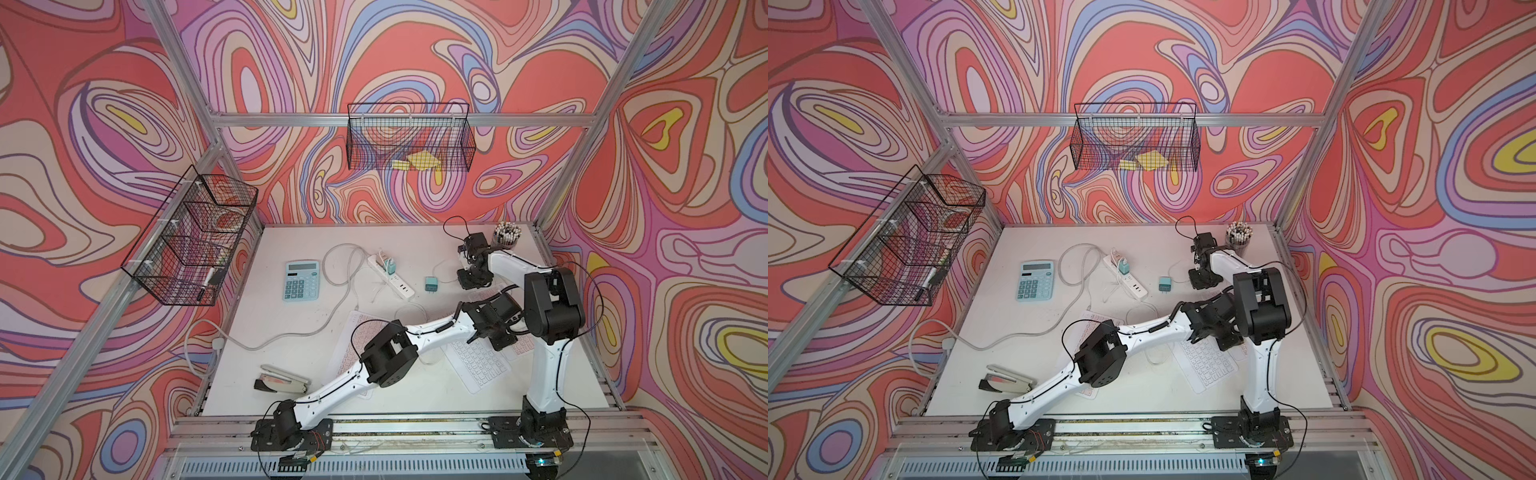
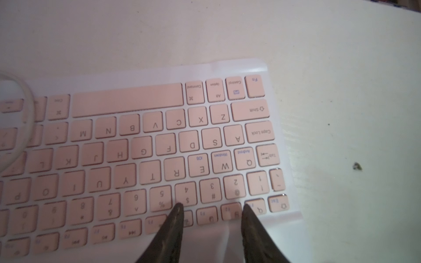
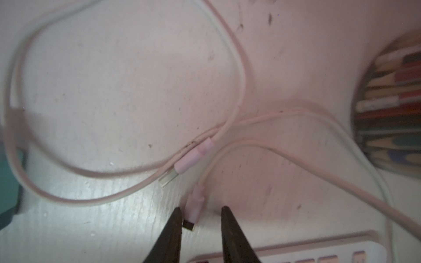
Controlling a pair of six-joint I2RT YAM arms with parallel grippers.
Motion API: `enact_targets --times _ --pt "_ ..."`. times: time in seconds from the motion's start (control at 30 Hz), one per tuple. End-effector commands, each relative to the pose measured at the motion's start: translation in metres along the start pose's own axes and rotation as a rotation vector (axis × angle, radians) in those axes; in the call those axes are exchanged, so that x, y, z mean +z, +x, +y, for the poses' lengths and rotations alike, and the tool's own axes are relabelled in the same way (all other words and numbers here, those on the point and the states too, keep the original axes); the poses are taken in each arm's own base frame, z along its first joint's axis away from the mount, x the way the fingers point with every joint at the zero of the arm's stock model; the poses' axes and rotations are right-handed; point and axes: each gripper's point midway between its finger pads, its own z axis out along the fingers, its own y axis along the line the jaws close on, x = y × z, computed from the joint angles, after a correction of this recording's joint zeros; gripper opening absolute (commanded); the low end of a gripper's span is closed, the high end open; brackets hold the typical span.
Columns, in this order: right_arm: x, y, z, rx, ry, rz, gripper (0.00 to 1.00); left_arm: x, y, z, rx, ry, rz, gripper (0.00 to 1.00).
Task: Unplug the wireless keyboard
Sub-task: Remove the power cord from the keyboard, then remove the plug from the socket.
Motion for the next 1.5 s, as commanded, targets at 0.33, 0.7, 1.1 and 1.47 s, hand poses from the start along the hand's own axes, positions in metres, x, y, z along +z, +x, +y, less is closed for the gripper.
enact_targets --times 0.33,0.7,1.1,1.47 --pt "-0.054 -0.003 -0.010 0.070 -0.051 -0.077 0.34 -0.066 -0.021 0.008 -0.015 -0.053 -0.022 0.43" --pt "-0.079 -0.016 -0.030 0.175 -0.097 -0.201 0.35 -0.117 0.017 0.021 -0.085 -0.109 -0.014 0.43" --pt "-0.085 -0.015 -0.018 0.218 -0.185 -0.268 0.35 -0.211 0.067 0.091 -0.323 -0.259 -0.120 0.43" --pt "-0.096 -0.003 -0.006 0.234 -0.247 -0.264 0.39 -0.260 0.104 0.132 -0.494 -0.336 -0.150 0.44"
